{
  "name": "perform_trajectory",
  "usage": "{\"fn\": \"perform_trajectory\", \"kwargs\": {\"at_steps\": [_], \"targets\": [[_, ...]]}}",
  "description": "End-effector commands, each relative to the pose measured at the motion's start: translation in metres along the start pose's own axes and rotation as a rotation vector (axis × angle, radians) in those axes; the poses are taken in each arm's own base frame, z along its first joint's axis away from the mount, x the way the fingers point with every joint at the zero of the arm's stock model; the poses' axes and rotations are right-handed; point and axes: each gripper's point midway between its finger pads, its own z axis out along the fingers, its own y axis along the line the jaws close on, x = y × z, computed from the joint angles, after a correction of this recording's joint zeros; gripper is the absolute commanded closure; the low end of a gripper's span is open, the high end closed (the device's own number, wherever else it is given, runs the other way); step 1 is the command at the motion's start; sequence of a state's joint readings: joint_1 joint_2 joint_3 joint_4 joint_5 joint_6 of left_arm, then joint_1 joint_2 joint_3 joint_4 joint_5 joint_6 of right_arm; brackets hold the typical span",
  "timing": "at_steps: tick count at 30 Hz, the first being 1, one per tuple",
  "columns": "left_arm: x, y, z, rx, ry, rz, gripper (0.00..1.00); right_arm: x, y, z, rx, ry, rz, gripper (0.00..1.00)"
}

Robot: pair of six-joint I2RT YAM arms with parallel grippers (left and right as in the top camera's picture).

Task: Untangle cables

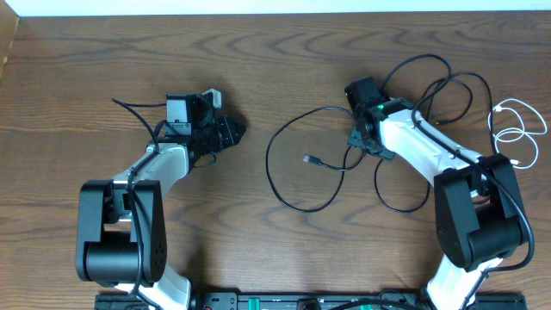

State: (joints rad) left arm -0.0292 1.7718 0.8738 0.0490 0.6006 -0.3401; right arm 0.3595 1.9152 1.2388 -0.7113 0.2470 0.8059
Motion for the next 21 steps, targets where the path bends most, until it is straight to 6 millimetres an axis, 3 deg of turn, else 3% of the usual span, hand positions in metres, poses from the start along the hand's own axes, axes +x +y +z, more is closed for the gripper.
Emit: {"fn": "perform_trajectory", "kwargs": {"at_steps": [1, 13, 17, 21], "targets": [[0.002, -0.003, -0.001, 0.013, 0.007, 0.007, 0.75, 0.005, 0.0, 0.006, -0.009, 0.012, 0.057, 0.39], [0.002, -0.003, -0.001, 0.014, 0.007, 0.007, 0.75, 0.016, 0.01, 0.028, -0.072, 0.004, 0.082, 0.43], [0.002, -0.003, -0.001, 0.013, 0.007, 0.007, 0.75, 0.028, 0.028, 0.036, -0.159, 0.008, 0.0, 0.43], [0.002, -0.003, -0.001, 0.014, 0.007, 0.007, 0.75, 0.041, 0.041, 0.037, -0.224, 0.016, -0.159, 0.62]]}}
